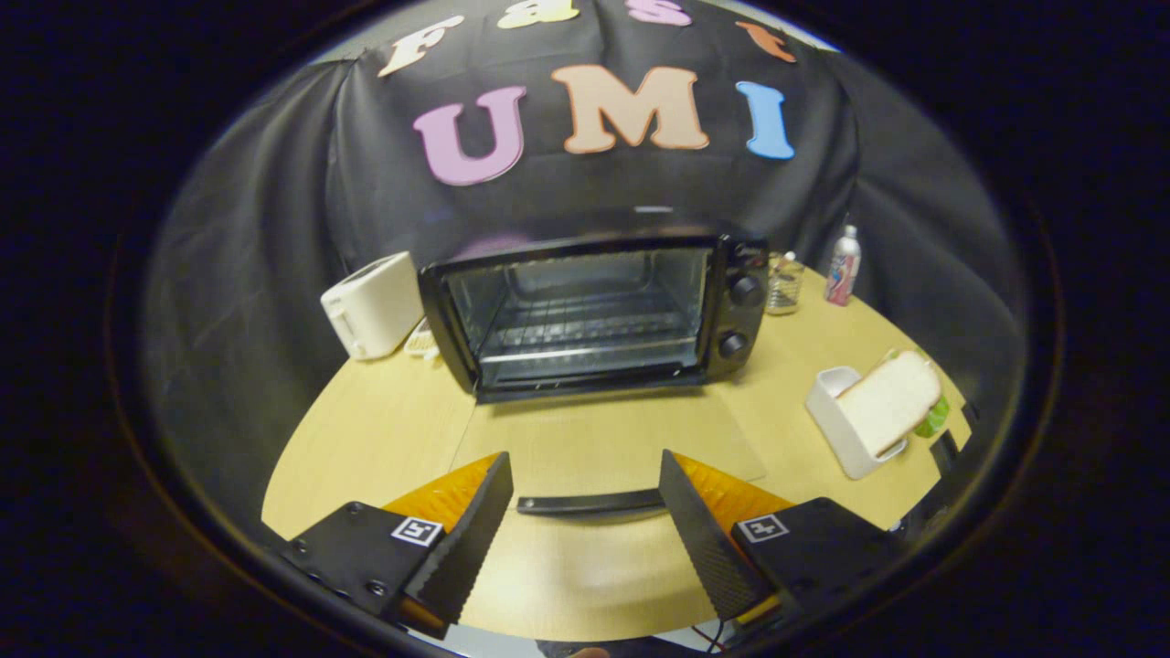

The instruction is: Open the toaster oven, put the food inside, and close the toaster oven door.

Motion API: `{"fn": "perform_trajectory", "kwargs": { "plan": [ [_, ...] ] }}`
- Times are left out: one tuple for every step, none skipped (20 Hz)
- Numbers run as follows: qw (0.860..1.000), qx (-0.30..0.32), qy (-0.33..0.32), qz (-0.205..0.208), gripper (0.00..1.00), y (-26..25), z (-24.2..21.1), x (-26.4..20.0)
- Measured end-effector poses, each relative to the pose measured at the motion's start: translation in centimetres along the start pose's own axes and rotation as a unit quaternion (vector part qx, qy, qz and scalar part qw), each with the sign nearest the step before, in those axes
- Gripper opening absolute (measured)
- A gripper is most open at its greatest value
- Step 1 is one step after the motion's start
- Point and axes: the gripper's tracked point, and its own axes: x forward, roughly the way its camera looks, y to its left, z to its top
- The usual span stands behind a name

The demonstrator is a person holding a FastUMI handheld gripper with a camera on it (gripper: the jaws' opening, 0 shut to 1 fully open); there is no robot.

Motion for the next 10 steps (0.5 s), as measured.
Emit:
{"fn": "perform_trajectory", "kwargs": {
  "plan": [
    [1.0, 0.008, -0.013, -0.013, 1.0, -1.2, 1.4, -0.3],
    [0.999, 0.016, -0.027, -0.028, 1.0, -2.3, 2.6, -0.4],
    [0.998, 0.025, -0.039, -0.044, 1.0, -3.7, 3.9, -0.6],
    [0.996, 0.033, -0.051, -0.06, 1.0, -5.4, 5.0, -0.8],
    [0.994, 0.042, -0.063, -0.078, 1.0, -7.1, 6.2, -1.0],
    [0.991, 0.049, -0.074, -0.098, 1.0, -8.9, 6.9, -1.1],
    [0.988, 0.057, -0.085, -0.119, 1.0, -10.9, 7.7, -1.4],
    [0.984, 0.066, -0.093, -0.138, 1.0, -12.9, 8.3, -1.7],
    [0.98, 0.076, -0.101, -0.154, 1.0, -14.8, 8.9, -1.9],
    [0.975, 0.085, -0.108, -0.174, 1.0, -17.0, 9.2, -2.2]
  ]
}}
